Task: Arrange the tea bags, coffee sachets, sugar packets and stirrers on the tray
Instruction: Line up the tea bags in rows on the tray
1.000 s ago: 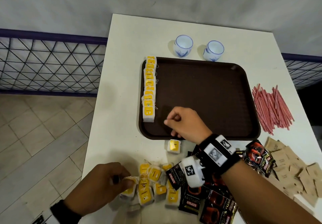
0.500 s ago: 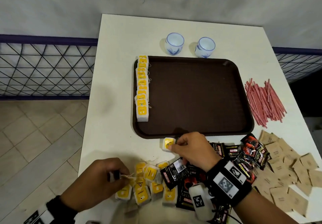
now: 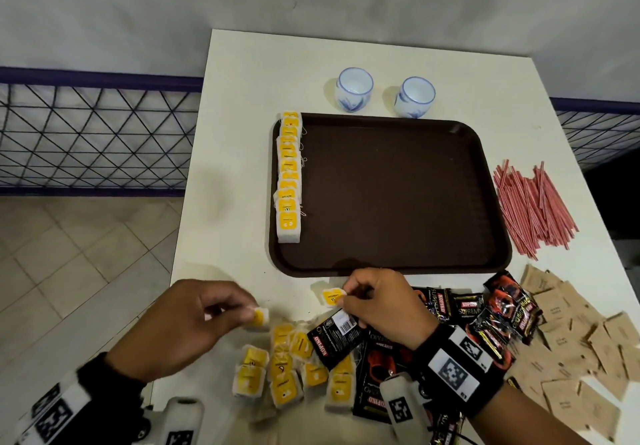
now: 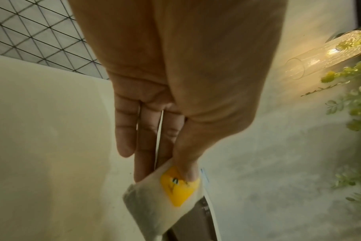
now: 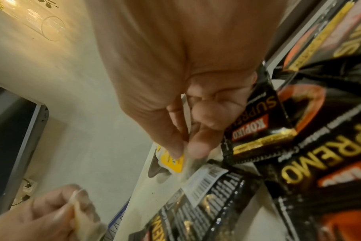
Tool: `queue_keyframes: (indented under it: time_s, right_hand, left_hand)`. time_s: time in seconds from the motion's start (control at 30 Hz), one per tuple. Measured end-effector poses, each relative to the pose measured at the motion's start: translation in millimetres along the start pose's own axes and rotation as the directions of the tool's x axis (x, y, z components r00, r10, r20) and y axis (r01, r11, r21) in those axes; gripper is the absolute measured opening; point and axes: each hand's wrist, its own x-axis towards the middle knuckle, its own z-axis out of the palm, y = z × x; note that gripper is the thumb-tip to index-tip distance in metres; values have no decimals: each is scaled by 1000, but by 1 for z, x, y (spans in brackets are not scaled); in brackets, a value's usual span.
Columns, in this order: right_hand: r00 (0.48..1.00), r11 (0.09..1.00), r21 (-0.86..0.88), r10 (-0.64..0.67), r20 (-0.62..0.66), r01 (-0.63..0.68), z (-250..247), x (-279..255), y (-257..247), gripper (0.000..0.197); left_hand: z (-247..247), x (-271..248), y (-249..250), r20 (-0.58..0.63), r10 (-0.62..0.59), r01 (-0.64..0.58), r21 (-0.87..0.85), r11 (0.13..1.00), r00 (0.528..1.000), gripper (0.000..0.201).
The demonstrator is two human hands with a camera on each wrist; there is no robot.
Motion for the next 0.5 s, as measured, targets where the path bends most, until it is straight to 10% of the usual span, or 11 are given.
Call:
queue_keyframes:
  time_s: [0.5]
  right_hand:
    - [966,971,-25,-239,-93,238,-5,-6,15,16]
  left_hand:
    - [0,105,17,-121,57,-37,158,987,991,11]
